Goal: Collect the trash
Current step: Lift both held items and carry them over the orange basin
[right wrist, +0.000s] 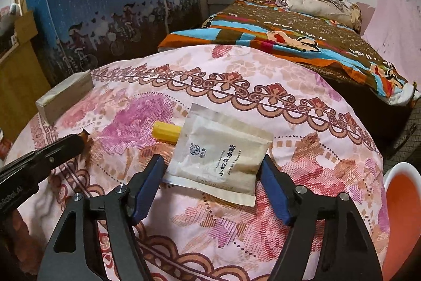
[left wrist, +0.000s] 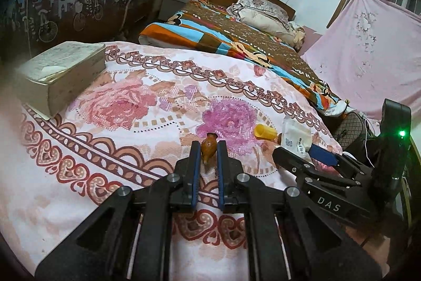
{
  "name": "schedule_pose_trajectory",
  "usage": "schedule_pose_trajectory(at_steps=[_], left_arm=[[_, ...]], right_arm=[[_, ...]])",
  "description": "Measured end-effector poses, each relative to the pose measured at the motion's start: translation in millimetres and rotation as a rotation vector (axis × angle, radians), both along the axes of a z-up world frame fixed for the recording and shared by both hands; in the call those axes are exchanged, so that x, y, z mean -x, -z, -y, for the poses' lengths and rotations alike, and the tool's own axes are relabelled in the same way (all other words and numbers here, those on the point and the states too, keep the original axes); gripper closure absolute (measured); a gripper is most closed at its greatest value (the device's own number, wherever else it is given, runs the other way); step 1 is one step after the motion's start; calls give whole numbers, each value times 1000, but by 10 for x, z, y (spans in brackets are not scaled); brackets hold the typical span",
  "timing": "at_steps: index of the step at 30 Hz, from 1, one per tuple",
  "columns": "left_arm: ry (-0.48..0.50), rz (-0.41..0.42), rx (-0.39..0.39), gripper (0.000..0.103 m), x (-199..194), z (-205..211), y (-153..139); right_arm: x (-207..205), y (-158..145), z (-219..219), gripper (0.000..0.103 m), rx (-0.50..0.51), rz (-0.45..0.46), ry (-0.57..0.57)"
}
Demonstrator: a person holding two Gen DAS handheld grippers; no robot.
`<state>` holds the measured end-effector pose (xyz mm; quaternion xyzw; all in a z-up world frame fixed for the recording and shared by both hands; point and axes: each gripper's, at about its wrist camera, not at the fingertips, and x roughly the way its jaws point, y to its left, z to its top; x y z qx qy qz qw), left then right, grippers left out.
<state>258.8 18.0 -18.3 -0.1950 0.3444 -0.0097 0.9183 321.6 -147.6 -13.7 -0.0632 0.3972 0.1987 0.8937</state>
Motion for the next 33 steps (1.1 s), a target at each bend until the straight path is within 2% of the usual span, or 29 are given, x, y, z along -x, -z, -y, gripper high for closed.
schedule_pose_trajectory(at_steps=[8,15,25,33], left_arm=[[1,23,-3,103,42,12,-31],[21,69,-30,103,104,74,-102],[58,214,-110,103,303,250,-307],[76,367,-167,103,507,404,-556]], right_arm=[[44,-40,63,37,-40,15,5],[155,-164,332,38,-187,64,34],[458,-409,719,37,-406,237,84],[792,-623,870,37,-477,431,87]])
